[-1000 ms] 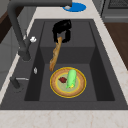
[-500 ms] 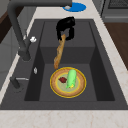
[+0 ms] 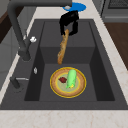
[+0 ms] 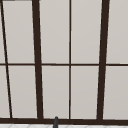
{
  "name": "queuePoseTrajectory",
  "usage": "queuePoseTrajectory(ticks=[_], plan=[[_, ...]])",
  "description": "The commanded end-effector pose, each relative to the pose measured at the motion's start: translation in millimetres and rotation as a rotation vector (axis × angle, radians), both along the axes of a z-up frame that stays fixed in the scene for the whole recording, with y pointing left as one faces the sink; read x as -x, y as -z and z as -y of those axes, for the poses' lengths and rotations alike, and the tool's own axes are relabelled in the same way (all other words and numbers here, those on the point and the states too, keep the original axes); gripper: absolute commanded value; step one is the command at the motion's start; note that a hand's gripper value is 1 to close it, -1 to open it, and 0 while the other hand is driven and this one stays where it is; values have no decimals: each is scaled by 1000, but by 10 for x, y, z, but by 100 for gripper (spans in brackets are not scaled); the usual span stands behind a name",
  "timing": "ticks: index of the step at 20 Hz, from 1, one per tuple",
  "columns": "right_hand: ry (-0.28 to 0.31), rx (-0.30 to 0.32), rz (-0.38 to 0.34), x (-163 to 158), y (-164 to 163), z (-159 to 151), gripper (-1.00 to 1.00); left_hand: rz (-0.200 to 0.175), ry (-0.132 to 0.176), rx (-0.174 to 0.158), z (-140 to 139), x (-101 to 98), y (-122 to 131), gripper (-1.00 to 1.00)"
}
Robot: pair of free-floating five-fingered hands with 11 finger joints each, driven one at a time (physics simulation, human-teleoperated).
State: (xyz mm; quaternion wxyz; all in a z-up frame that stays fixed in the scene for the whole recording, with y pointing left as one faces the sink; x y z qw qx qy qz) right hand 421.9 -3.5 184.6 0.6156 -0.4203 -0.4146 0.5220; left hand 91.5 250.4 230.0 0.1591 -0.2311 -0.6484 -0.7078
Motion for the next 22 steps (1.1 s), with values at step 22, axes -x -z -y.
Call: queuePoseTrajectory(ticks=[22], plan=[[3, -4, 28, 473, -1405, 1387, 100, 0, 0, 0, 0, 0, 0, 0]])
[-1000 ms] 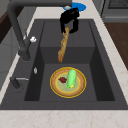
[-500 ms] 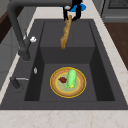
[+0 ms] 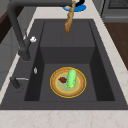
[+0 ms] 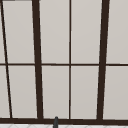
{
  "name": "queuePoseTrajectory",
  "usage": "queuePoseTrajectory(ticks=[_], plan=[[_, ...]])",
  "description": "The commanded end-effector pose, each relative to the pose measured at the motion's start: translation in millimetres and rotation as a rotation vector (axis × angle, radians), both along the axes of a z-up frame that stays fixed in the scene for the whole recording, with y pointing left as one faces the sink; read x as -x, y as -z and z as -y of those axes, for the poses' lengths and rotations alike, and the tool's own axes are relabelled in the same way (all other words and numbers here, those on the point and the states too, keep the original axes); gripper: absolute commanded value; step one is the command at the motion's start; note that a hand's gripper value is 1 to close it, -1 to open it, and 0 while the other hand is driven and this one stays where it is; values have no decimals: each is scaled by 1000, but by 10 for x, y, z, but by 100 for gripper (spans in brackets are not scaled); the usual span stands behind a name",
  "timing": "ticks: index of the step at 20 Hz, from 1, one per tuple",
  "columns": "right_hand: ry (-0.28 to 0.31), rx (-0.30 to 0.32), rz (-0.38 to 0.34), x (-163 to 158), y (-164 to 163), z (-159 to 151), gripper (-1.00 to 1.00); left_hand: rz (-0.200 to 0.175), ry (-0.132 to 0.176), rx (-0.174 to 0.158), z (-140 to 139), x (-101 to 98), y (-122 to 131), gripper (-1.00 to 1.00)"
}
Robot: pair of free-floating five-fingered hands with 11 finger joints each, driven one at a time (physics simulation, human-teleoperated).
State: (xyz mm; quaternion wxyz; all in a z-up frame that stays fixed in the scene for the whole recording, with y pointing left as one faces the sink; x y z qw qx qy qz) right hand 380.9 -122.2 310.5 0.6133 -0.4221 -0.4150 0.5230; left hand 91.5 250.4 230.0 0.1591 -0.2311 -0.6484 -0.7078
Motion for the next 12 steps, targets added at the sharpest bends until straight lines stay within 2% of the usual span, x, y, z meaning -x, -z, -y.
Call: queuePoseTrajectory(ticks=[1, 4, 12], plan=[[4, -10, 21, 83, -187, 271, 100, 0, 0, 0, 0, 0, 0, 0], [7, -1, 45, 140, -267, 495, 100, 0, 0, 0, 0, 0, 0, 0], [20, 10, 46, 262, -439, 1095, 100, 0, 0, 0, 0, 0, 0, 0]])
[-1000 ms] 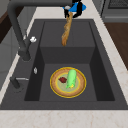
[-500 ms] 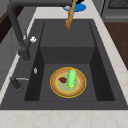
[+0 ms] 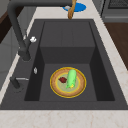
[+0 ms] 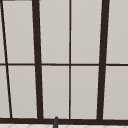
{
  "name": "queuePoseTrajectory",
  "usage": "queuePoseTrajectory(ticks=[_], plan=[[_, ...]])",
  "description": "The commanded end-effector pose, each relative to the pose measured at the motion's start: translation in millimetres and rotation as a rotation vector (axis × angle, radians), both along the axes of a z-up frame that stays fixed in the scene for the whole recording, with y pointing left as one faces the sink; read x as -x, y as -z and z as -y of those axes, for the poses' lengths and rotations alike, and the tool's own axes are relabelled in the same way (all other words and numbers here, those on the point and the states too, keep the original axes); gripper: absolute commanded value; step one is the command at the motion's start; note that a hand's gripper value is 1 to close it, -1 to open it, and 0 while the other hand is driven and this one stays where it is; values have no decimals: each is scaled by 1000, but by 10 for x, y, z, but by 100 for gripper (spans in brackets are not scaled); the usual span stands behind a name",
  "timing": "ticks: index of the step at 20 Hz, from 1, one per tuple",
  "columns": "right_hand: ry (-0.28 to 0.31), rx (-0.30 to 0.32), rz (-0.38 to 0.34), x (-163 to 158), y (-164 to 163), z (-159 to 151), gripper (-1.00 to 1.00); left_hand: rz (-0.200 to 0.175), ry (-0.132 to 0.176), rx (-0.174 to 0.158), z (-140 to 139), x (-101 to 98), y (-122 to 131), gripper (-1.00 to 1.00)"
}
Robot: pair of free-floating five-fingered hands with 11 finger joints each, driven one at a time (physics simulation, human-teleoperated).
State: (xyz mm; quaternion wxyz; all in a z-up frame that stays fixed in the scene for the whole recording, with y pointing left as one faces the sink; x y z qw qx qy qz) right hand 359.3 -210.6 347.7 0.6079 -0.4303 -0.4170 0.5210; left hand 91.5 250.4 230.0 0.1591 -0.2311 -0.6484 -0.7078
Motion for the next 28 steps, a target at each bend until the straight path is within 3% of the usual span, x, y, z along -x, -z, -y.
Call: queuePoseTrajectory(ticks=[1, 13, 28], plan=[[17, 0, 29, 64, -88, 288, 100, 0, 0, 0, 0, 0, 0, 0], [6, 13, 4, 317, -244, 1230, 100, 0, 0, 0, 0, 0, 0, 0], [1, 26, 1, 589, -208, 2452, 100, 0, 0, 0, 0, 0, 0, 0]])
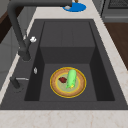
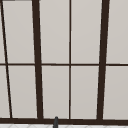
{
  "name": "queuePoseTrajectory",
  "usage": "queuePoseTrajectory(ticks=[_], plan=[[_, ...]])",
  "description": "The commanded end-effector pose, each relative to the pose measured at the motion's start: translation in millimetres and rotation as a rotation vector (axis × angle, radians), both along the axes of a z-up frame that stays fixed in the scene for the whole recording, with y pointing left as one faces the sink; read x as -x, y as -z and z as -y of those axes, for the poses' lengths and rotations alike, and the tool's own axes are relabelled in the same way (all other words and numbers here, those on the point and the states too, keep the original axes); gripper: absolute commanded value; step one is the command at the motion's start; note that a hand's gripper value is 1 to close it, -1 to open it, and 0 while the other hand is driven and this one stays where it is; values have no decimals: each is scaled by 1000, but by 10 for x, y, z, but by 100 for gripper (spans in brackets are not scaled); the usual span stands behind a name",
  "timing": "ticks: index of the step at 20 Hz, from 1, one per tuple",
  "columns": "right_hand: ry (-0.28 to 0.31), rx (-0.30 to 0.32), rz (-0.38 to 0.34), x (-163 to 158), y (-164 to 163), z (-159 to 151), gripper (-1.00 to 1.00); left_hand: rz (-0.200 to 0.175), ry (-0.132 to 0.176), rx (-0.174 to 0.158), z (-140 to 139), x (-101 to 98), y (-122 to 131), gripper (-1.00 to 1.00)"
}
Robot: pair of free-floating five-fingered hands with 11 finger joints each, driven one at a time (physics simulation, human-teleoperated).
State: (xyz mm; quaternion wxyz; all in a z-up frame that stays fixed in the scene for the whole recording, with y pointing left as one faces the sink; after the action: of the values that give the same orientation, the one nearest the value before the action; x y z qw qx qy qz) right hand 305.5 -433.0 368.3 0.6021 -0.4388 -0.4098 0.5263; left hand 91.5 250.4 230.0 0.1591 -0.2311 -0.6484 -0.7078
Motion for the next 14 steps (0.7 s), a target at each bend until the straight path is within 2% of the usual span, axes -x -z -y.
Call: queuePoseTrajectory(ticks=[1, 14], plan=[[0, 0, 0, 69, 0, 309, 100, 0, 0, 0, 0, 0, 0, 0], [0, 10, -5, 318, 21, 1370, 100, 0, 0, 0, 0, 0, 0, 0]])
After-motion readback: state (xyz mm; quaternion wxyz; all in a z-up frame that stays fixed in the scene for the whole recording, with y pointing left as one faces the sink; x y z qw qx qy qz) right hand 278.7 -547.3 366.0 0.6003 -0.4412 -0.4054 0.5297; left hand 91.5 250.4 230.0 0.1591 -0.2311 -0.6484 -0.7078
